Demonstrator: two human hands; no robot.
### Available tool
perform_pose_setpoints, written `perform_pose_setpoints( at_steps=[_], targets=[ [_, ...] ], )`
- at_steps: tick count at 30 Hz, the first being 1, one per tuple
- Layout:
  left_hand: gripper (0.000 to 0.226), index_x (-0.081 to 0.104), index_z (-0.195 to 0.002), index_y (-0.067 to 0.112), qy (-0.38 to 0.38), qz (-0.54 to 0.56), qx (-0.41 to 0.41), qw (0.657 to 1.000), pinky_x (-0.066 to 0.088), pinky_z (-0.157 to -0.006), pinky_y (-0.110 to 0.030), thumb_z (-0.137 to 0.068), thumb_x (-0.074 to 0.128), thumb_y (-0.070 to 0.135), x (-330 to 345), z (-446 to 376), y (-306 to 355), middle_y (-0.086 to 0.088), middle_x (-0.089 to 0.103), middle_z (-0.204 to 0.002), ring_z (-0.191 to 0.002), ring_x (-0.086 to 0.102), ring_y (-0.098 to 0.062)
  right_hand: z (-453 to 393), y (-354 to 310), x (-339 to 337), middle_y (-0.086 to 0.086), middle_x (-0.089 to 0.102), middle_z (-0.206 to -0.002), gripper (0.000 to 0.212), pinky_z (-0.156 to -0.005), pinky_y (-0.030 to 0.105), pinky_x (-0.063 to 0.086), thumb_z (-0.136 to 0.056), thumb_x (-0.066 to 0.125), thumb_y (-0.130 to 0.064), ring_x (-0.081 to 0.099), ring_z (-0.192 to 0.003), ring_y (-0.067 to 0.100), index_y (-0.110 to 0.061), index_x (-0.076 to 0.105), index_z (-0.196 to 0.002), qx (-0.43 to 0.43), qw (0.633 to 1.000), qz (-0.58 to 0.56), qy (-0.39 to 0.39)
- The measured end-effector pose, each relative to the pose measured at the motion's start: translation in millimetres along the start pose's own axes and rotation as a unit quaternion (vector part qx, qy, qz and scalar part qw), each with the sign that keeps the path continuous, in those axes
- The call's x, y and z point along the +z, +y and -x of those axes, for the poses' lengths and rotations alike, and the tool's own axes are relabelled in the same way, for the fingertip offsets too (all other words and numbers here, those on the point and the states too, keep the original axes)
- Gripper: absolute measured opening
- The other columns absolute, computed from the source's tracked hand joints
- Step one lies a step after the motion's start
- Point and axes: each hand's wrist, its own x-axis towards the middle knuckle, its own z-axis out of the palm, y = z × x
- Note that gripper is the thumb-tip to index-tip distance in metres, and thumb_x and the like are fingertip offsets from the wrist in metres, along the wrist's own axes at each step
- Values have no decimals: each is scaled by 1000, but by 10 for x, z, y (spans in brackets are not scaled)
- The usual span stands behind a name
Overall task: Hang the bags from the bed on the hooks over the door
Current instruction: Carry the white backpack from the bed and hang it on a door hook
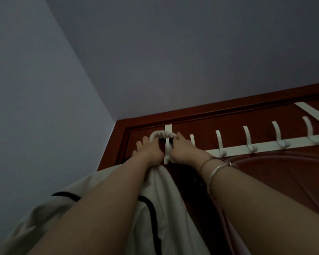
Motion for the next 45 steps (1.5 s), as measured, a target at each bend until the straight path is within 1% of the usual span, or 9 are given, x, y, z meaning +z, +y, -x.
perform_pose_setpoints(
  at_steps=[8,14,21,26,30,32,34,40,45],
  targets=[
    [64,16,-147,31,-7,64,24,998,24,-107,-46,-89,40,21,338,147,-174,-8,21,-151,-134,20,-35,218,38,253,10,30,-147,46,-106,41,34,-86,46,-17,36,-127,33,-5,47,-130,-19,997,-27,74],
    [68,14,-146,42,-43,65,41,996,18,-111,-48,-88,42,21,376,487,-239,-1,11,-160,-140,12,-34,520,134,299,1,15,-158,58,-115,40,24,-83,44,-9,20,-142,27,-6,35,-140,-61,994,-75,51],
    [56,28,-141,44,-2,107,59,993,11,-118,-51,-86,27,55,123,750,-123,2,21,-159,-147,12,-27,826,164,206,-3,16,-159,58,-118,41,19,-85,45,-19,17,-144,19,-15,35,-142,-110,987,-104,60],
    [42,46,-135,30,34,165,71,983,24,-115,-47,-95,38,34,-203,1069,31,1,39,-149,-140,31,-26,1288,302,-14,-1,32,-150,49,-114,40,27,-86,48,-16,28,-138,19,-18,44,-135,-96,982,-147,70],
    [36,52,-130,28,-20,263,87,961,32,-111,-25,-96,39,27,-321,1638,215,3,47,-139,-130,42,-16,1930,429,-228,2,43,-140,41,-107,25,28,-84,49,-12,37,-132,20,-16,53,-125,-41,987,-141,66],
    [34,54,-128,25,-61,307,86,946,37,-74,4,-97,39,25,-303,1991,277,7,54,-113,-91,53,0,2329,468,-346,5,43,-139,41,-98,16,24,-85,49,-9,38,-131,20,-13,52,-126,-3,992,-118,54],
    [32,57,-125,23,-78,344,86,932,36,-59,3,-97,40,24,-306,2300,346,7,55,-106,-75,48,2,2707,455,-511,7,45,-137,40,-89,13,23,-86,49,-8,40,-129,21,-12,52,-126,31,994,-94,50],
    [30,60,-118,23,-165,409,133,888,34,-88,-15,-94,45,17,-146,3149,714,1,55,-129,-114,50,-15,3749,258,-949,5,46,-133,41,-92,21,28,-86,49,-9,43,-121,16,-14,51,-126,134,991,-15,10],
    [29,64,-110,16,-231,510,119,820,37,-61,-1,-92,43,7,-302,3830,1286,-1,59,-110,-81,58,-11,4568,1,-1571,4,46,-133,41,-98,19,27,-85,50,-8,41,-128,16,-15,51,-126,191,980,45,-23]
  ],
)
